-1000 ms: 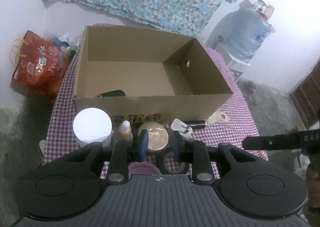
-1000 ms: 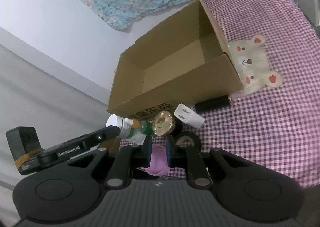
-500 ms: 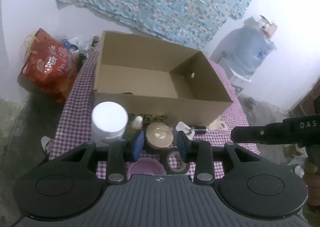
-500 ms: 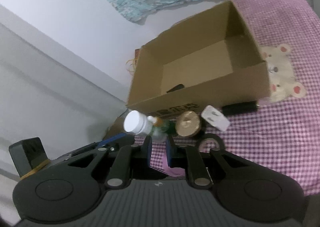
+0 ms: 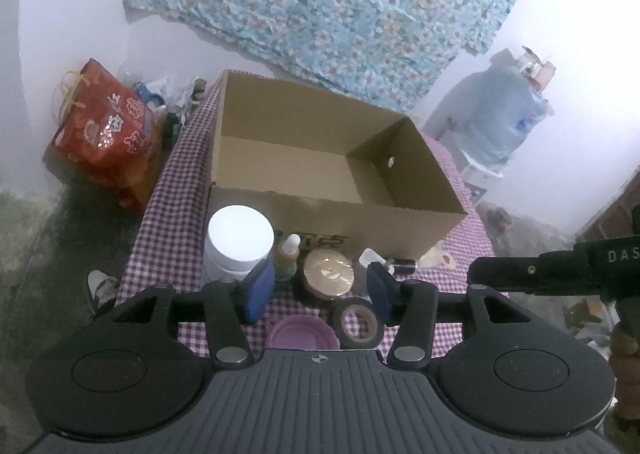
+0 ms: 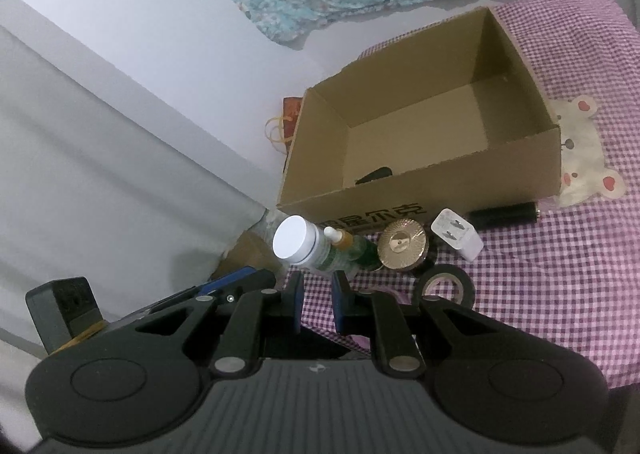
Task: Organize rigid objects
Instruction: 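Move the right tool back over the table toward the black tape roll, then grasp the black tape roll through its hole with the right tool, then lift the tape roll into the box and open the right tool, then move the right tool toward the pink lid, then grasp the pink plastic lid by its rim with the right tool, then carry the pink lid into the box and open the right tool, then move the right tool back over the table toward the black cylinder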
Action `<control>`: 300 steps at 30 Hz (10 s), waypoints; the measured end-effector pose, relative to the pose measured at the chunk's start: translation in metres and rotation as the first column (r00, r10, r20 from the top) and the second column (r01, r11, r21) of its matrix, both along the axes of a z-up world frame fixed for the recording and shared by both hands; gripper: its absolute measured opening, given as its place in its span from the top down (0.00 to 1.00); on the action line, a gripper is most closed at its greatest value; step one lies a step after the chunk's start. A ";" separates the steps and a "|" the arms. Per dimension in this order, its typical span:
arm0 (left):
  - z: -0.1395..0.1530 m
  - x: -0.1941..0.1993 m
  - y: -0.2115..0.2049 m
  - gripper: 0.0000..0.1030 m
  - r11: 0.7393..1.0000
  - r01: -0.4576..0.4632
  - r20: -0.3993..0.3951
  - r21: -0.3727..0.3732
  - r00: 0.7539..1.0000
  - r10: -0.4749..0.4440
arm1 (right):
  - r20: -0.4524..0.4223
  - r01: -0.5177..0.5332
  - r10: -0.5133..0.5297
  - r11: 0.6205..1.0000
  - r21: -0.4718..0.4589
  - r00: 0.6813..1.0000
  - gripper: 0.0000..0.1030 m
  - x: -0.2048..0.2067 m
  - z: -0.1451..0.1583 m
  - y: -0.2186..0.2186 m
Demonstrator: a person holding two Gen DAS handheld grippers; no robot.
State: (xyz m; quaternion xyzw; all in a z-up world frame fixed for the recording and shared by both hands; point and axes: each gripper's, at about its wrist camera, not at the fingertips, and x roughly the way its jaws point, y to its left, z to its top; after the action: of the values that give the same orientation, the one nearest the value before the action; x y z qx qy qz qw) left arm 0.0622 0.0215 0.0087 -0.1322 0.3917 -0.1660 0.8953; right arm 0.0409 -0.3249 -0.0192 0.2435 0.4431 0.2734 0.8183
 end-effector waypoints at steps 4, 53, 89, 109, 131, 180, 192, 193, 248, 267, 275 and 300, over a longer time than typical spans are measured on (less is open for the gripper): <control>0.002 -0.002 -0.005 0.49 1.000 0.015 -0.001 0.009 1.000 -0.015 | -0.005 0.025 -0.025 1.000 0.010 1.000 0.84 -0.004 -0.002 -0.007; -0.100 0.029 -0.130 0.52 0.855 0.322 -0.173 0.407 0.946 -0.273 | -0.100 -0.023 -0.001 0.971 -0.238 0.995 0.73 0.063 -0.126 0.002; -0.124 0.038 -0.174 0.40 0.807 0.428 -0.188 0.406 0.904 -0.385 | -0.111 0.060 -0.092 0.964 -0.261 0.989 0.82 0.058 -0.142 -0.037; 0.009 0.011 -0.126 0.40 0.888 0.182 0.147 0.422 0.953 -0.265 | 0.242 0.087 -0.026 0.966 -0.245 0.970 0.83 0.022 -0.001 0.000; -0.039 0.216 -0.081 0.40 0.872 0.093 -0.222 0.481 0.975 0.019 | -0.122 -0.184 0.170 0.976 -0.114 0.978 0.83 0.309 -0.059 0.083; -0.074 0.024 -0.074 0.25 0.875 0.271 -0.227 0.400 0.955 -0.192 | -0.150 0.026 -0.033 0.999 -0.045 0.988 0.79 0.036 -0.095 0.012; -0.108 0.028 -0.073 0.23 0.849 0.296 -0.273 0.437 0.944 -0.188 | -0.115 -0.050 0.029 0.982 -0.184 0.993 0.60 0.055 -0.122 0.058; -0.110 0.029 -0.073 0.23 0.849 0.297 -0.276 0.437 0.943 -0.188 | -0.114 -0.054 0.032 0.979 -0.195 0.993 0.60 0.056 -0.124 0.061; 0.032 0.041 -0.125 0.32 0.876 0.112 0.114 0.469 0.976 -0.185 | 0.270 0.042 -0.013 0.994 -0.102 0.963 0.89 0.050 0.016 0.005; -0.054 0.168 -0.152 0.31 0.842 0.184 -0.238 0.508 0.969 -0.067 | -0.168 -0.189 0.156 0.962 -0.199 0.973 0.90 0.246 -0.084 0.016; -0.063 0.173 -0.150 0.26 0.841 0.202 -0.279 0.502 0.958 -0.063 | -0.259 -0.214 0.156 0.953 -0.212 0.953 0.88 0.257 -0.114 0.030; 0.032 0.062 -0.147 0.24 0.927 0.219 -0.019 0.305 0.974 -0.224 | 0.011 0.223 -0.228 0.961 0.165 0.974 0.85 0.075 -0.039 -0.124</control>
State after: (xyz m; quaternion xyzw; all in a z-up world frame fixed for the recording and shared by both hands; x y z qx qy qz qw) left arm 0.1246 -0.1259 0.0411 0.0538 0.4178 -0.2046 0.8836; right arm 0.1154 -0.4490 -0.0580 0.3541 0.3764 0.2172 0.8281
